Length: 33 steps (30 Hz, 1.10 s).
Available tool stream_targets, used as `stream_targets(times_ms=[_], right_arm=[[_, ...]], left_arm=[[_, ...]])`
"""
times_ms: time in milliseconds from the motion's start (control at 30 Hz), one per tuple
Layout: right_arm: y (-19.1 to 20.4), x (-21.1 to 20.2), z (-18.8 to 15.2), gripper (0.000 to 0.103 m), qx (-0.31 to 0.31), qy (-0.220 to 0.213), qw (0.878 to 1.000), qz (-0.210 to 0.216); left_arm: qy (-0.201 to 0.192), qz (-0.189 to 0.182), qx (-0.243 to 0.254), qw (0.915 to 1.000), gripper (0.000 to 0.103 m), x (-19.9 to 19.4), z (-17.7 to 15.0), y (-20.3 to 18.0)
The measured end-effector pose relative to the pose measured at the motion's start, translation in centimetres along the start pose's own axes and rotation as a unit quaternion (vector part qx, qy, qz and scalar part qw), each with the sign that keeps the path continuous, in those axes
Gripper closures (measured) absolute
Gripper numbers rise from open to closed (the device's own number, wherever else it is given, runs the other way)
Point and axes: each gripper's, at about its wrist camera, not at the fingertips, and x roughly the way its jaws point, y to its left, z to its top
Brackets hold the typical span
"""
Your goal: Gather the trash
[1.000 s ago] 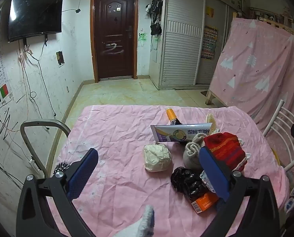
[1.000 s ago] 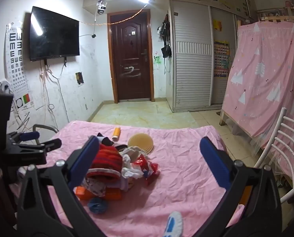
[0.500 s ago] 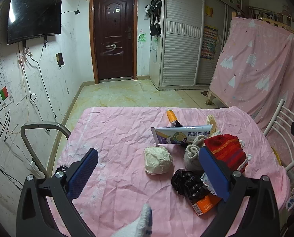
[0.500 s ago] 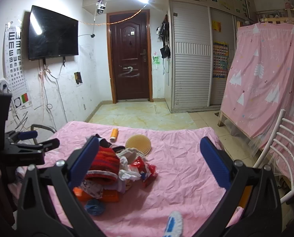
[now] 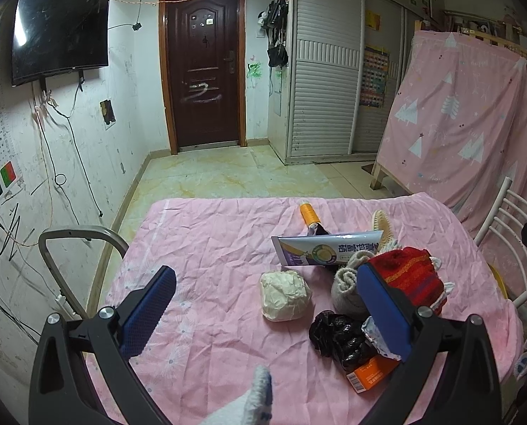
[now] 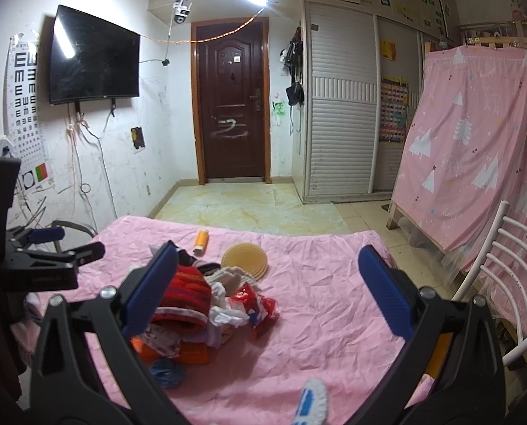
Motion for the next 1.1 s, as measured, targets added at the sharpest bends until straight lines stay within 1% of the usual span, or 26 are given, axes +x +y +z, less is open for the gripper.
stream_targets(times_ms=[367, 1100], right_arm=[[-0.2, 0.2, 0.3, 0.005, -0.006, -0.002, 1.000, -0.006], [-0.2, 0.4, 0.4, 0.005, -0.009, -0.002, 1.000, -0.006]], left_arm=[[-0.002, 0.004, -0.002, 1.0000, 0.010, 0.2, 0.2, 0.2], [0.010, 0.008, -0.003, 0.9999, 0.010, 1.5, 0.1, 0.7]])
